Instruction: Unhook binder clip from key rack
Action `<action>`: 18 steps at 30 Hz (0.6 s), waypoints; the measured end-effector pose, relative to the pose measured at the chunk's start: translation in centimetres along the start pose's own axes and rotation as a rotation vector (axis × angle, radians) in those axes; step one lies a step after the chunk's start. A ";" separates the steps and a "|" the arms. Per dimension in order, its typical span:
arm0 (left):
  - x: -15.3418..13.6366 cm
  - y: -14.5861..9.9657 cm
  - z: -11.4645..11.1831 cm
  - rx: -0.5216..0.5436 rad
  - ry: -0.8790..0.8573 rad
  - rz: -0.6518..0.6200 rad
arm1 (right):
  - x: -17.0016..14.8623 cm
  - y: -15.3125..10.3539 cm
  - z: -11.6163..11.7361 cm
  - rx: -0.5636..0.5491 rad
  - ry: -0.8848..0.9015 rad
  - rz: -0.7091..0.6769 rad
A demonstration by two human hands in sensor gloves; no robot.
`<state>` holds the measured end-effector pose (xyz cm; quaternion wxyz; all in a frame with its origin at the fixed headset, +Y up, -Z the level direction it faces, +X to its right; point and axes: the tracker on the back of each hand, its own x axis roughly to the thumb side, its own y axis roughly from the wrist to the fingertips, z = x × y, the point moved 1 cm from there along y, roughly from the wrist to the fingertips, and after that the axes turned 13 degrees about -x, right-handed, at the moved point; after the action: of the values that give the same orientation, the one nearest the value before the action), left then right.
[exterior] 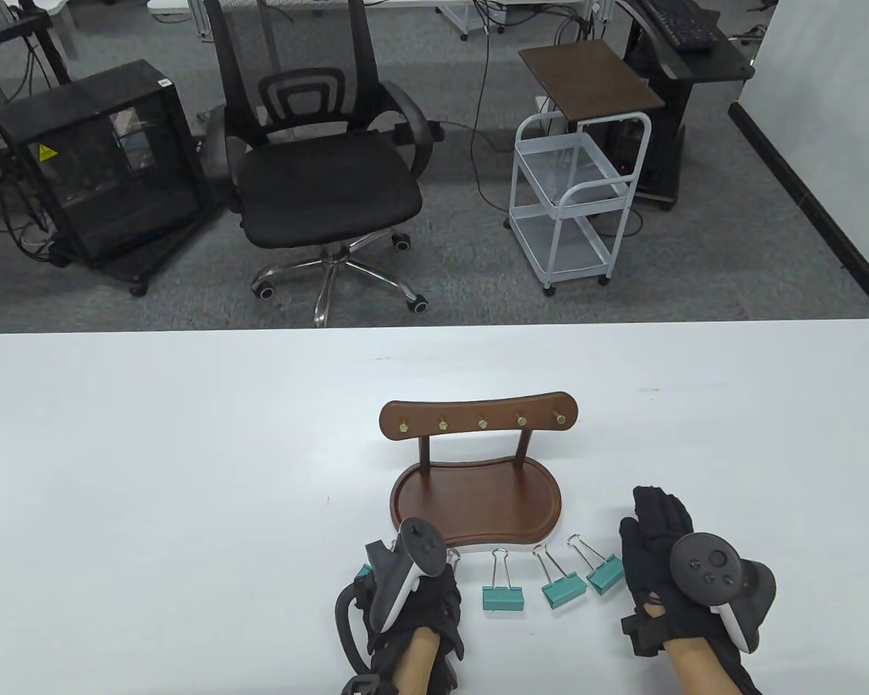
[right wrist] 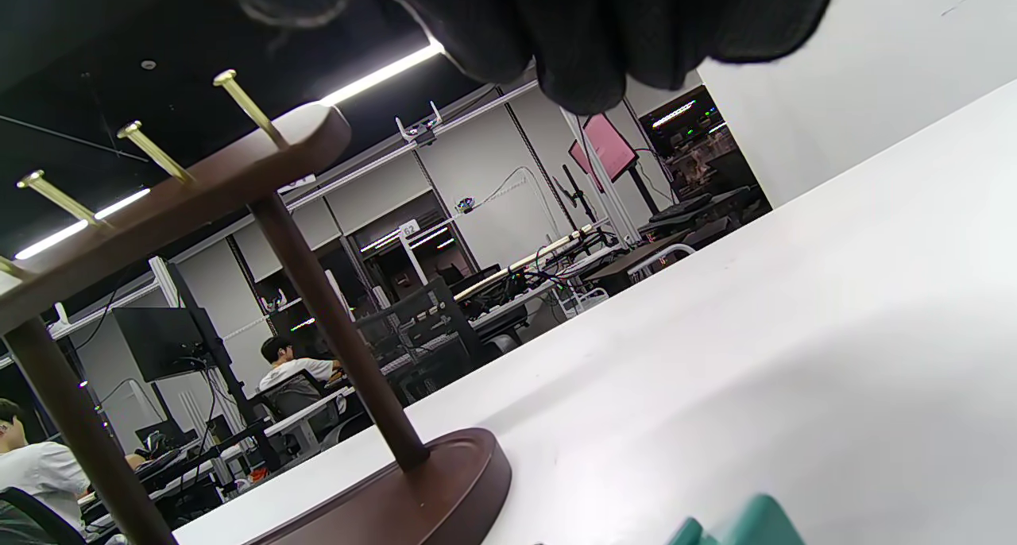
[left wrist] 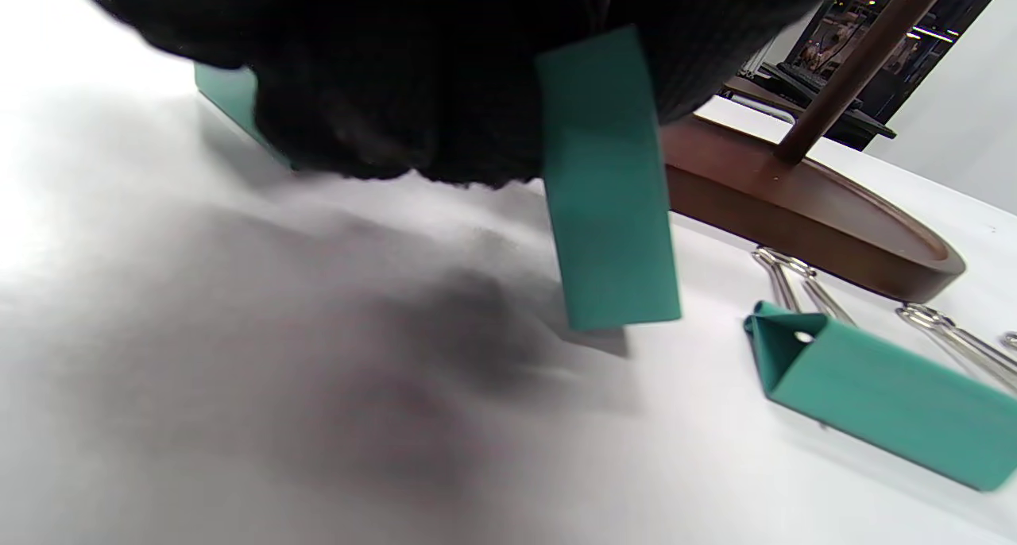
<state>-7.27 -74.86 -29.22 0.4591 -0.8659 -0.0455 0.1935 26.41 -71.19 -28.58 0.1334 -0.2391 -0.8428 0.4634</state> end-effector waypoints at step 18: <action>2.0 -0.3 -0.6 0.170 0.414 0.085 | 0.0 0.0 0.0 0.006 -0.004 -0.004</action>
<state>-5.15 -74.60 -29.26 0.5215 -0.8464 0.1027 0.0340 26.40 -71.16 -28.53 0.1333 -0.2359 -0.8421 0.4663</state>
